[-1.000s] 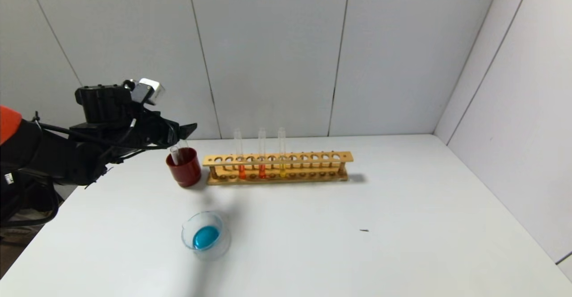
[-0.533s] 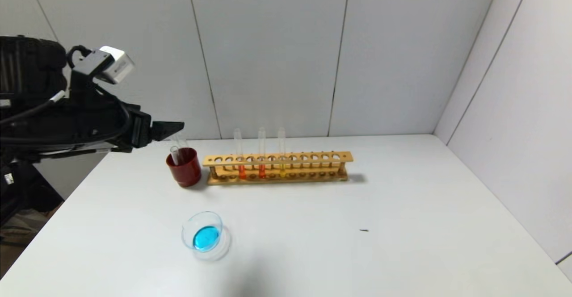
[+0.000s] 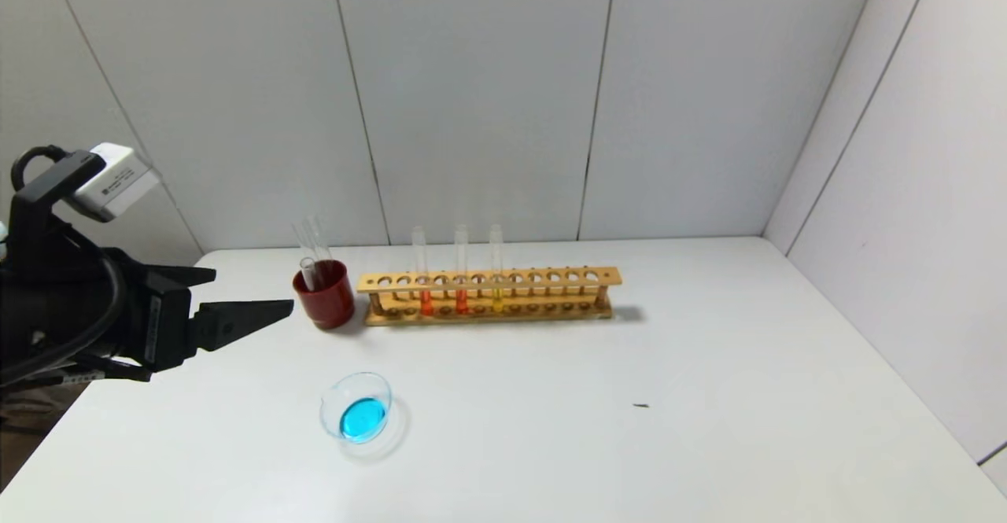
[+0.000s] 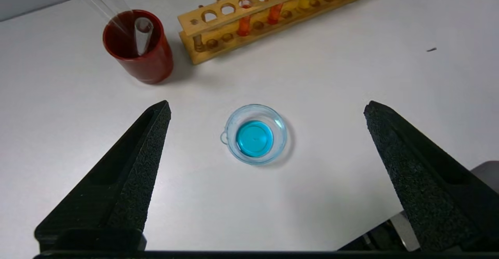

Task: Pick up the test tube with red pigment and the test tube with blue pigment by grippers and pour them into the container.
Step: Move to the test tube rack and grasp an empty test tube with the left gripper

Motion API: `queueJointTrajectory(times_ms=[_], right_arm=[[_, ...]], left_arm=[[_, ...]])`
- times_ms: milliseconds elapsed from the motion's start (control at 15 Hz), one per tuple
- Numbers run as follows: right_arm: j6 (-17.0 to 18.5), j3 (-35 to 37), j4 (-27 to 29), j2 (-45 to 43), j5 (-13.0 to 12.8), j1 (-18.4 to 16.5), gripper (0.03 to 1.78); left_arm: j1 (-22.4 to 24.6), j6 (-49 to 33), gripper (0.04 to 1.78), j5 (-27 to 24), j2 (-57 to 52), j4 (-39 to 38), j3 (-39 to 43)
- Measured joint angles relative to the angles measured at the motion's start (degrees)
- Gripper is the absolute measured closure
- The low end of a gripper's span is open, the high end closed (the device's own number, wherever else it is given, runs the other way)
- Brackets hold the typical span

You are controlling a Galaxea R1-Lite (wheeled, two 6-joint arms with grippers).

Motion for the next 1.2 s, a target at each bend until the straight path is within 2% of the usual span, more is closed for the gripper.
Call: queueJointTrajectory(times_ms=[333,600,800,1067,1200], right_arm=[[0.0,0.0,0.0,0.0,-0.02,-0.02,0.06],[-0.02,0.0,-0.02,0.0,-0.02,-0.02,0.06],[0.0,0.0,-0.02,0.0,-0.02,-0.02,0.06],[0.01,0.0,0.0,0.0,0.0,0.0,0.06],[0.0,0.0,0.0,0.0,0.0,-0.02,0.06]], left_arm=[[-4.97,-4.3,0.07,0.52,3.25,-6.18,0.59],[-6.23,-4.35,0.07,1.18,15.6,-16.43,-1.82],[-6.75,-4.55,0.07,1.99,26.51,-20.6,-8.24],[-7.53,-6.68,0.07,6.06,38.64,-21.63,-19.1],[-7.97,-7.23,0.07,6.47,42.36,-21.65,-22.19]])
